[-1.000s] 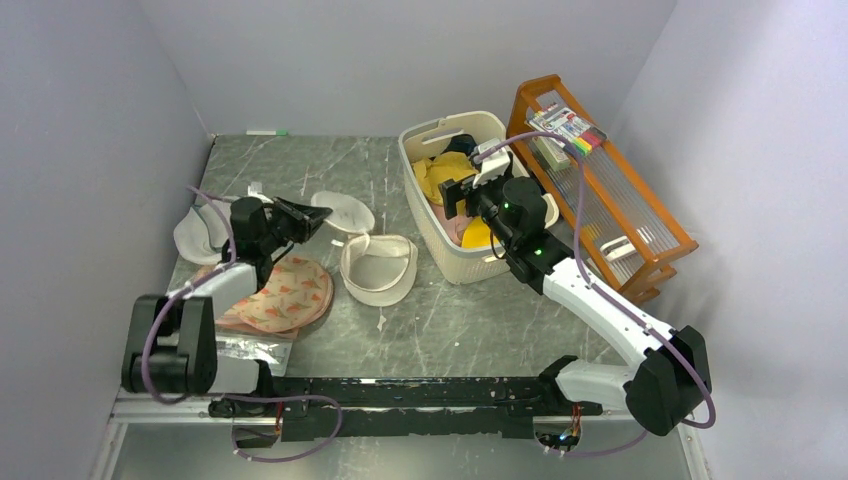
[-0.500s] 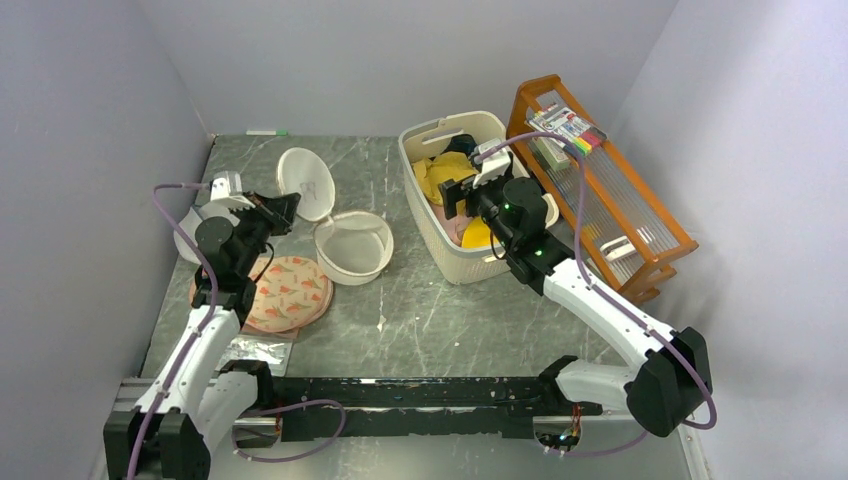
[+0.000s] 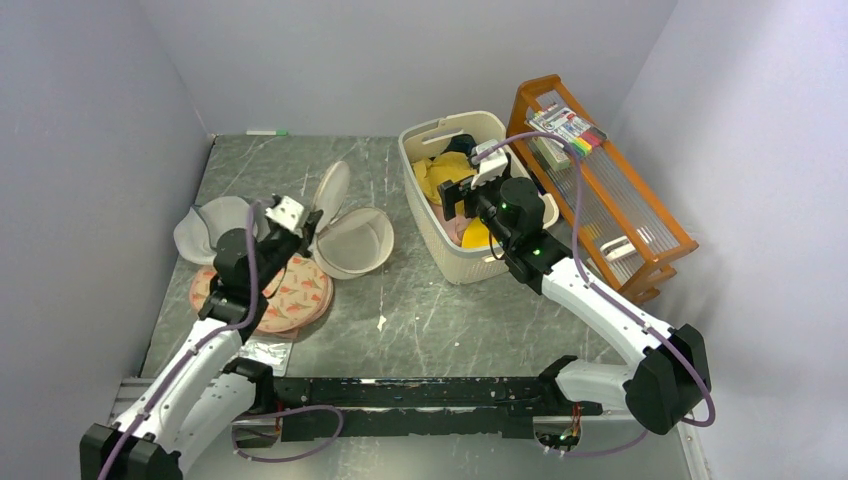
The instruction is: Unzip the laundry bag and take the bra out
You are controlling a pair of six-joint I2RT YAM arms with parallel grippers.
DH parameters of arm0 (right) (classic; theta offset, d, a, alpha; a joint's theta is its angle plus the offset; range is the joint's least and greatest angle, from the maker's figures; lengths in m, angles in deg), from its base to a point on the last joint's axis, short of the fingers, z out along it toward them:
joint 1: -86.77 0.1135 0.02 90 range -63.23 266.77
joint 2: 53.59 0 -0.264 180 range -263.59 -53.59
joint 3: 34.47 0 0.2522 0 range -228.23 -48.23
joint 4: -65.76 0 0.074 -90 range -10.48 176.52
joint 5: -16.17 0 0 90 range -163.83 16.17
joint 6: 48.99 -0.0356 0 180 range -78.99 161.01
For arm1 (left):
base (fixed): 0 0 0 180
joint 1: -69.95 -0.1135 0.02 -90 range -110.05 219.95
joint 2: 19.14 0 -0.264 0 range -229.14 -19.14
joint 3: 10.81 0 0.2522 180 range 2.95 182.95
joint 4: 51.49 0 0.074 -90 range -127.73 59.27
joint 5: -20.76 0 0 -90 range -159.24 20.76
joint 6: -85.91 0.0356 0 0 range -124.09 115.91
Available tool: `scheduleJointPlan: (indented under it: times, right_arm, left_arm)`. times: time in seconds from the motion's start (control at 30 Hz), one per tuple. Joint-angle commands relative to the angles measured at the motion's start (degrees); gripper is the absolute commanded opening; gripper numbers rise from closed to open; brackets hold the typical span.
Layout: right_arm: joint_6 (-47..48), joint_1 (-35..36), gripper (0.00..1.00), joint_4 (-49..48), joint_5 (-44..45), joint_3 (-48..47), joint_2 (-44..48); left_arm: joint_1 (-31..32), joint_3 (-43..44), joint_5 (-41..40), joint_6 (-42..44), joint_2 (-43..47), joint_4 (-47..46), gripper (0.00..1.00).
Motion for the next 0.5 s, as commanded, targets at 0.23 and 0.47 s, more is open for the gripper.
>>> scheduleJointPlan:
  times: [0.23, 0.47]
  right_arm:
    - [-0.2, 0.2, 0.92, -1.7, 0.9, 0.0, 0.2]
    - [-0.2, 0.2, 0.92, -1.8, 0.8, 0.0, -0.3]
  left_arm:
    - [12.7, 4.7, -22.8, 29.7, -5.5, 7.8, 0.07]
    - [16.0, 5.1, -26.2, 38.5, -9.2, 7.8, 0.07]
